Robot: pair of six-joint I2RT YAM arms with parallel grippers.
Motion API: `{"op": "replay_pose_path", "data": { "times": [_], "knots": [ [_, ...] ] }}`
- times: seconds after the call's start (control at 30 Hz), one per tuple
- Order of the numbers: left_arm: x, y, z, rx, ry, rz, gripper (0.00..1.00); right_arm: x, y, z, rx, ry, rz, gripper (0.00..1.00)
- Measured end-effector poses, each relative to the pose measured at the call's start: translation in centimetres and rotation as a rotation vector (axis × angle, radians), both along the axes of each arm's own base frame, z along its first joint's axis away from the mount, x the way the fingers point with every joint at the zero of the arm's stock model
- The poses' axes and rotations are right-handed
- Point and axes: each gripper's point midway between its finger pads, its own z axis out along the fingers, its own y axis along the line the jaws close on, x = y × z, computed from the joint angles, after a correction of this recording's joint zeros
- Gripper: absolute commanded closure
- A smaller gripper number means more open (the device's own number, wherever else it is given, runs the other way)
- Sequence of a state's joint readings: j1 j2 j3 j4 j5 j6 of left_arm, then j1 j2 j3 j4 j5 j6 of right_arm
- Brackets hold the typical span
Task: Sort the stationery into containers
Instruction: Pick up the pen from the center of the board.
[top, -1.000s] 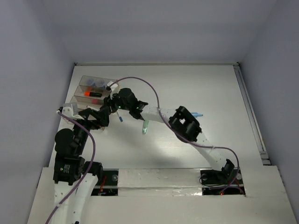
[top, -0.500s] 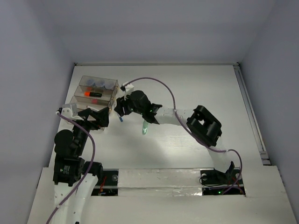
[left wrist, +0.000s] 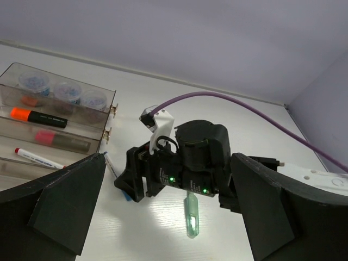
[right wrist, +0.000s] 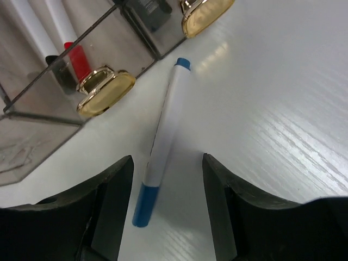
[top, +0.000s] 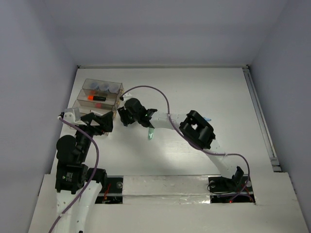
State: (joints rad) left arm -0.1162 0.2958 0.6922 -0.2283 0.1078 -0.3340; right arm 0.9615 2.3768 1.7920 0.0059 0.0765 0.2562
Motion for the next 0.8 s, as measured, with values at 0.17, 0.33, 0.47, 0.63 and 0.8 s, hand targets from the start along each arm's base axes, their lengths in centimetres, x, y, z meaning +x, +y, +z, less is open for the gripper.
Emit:
{"op": "replay_pose_path", "data": {
  "times": [0.17, 0.33, 0.47, 0.63, 0.8],
  "knots": [
    [0.0, 0.0, 0.0, 0.000, -0.001, 0.000, 0.01, 0.8, 0.0, -0.3, -0.043, -0.041, -0.056, 0.64],
    [-0.1, 0.0, 0.1, -0.001, -0.006, 0.000, 0.01, 1.6, -0.9, -0.5, -0.077, -0.076, -0.101, 0.75],
    [-0.1, 0.1, 0.1, -0.001, -0.006, 0.006, 0.01, 1.8, -1.2, -0.6, -0.100, -0.097, -0.107, 0.92],
    [-0.1, 0.3, 0.2, -0.002, -0.007, 0.016, 0.01, 1.4, -2.1, -0.6, -0.120, -0.111, -0.119, 1.00],
    [-0.1, 0.4, 0.2, -0.003, -0.011, 0.018, 0.01, -0.6, -4.8, -0.3, -0.135, -0.079, -0.128, 1.00]
  ]
}}
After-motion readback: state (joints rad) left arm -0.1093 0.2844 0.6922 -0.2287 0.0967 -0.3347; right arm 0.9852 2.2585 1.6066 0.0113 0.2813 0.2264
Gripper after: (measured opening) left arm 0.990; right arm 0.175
